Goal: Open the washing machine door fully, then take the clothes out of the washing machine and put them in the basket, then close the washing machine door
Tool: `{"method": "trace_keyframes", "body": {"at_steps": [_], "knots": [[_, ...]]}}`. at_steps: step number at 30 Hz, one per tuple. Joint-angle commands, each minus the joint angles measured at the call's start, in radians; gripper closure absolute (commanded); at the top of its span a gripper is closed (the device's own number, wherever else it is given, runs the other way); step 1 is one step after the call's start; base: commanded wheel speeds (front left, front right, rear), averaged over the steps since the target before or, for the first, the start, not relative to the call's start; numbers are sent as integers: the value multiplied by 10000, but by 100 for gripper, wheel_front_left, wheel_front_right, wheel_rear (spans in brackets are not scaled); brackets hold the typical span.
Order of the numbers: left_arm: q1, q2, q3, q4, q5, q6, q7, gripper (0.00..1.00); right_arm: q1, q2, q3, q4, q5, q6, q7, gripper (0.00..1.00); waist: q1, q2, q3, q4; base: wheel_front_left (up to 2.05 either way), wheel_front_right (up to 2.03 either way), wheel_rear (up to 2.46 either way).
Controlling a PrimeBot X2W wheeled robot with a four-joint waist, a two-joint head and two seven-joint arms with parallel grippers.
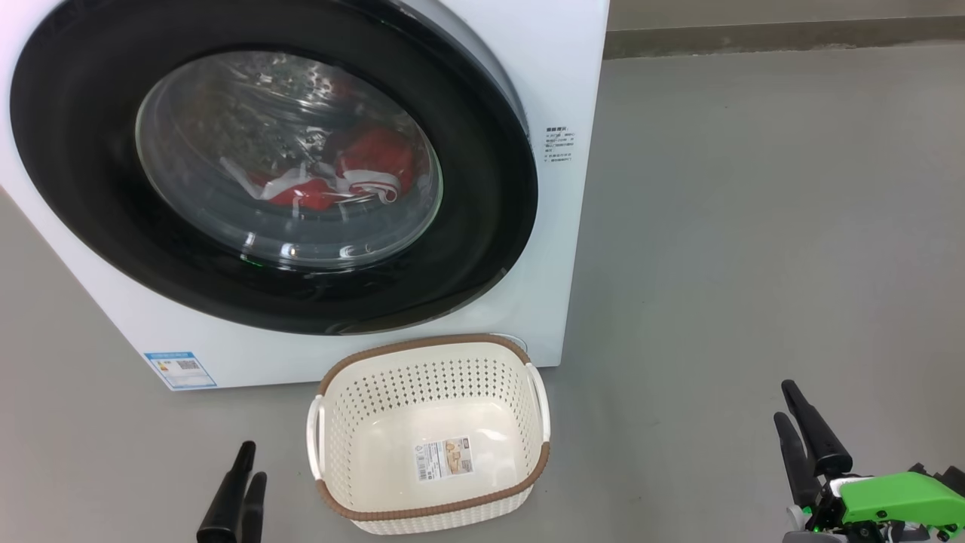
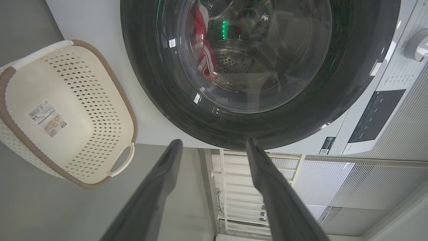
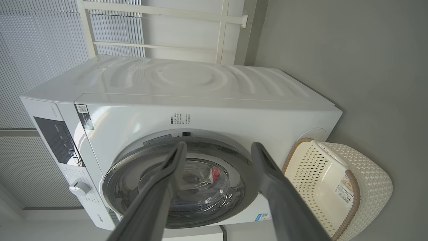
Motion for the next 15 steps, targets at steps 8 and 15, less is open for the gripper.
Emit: {"method": "trace_keyframes", "body": {"at_steps": [8,15], "knots": [[-170,101,39,-499,621,-12,-293,0,-175,-187,205,-412,-365,1,-318,0,1,-1,17,21,0,0,0],[-123,109,92,-722,1383,-16,-501,0,-144,-285,320,-495,-938,1,-528,0,0,-1,51,30,0,0,0]]}}
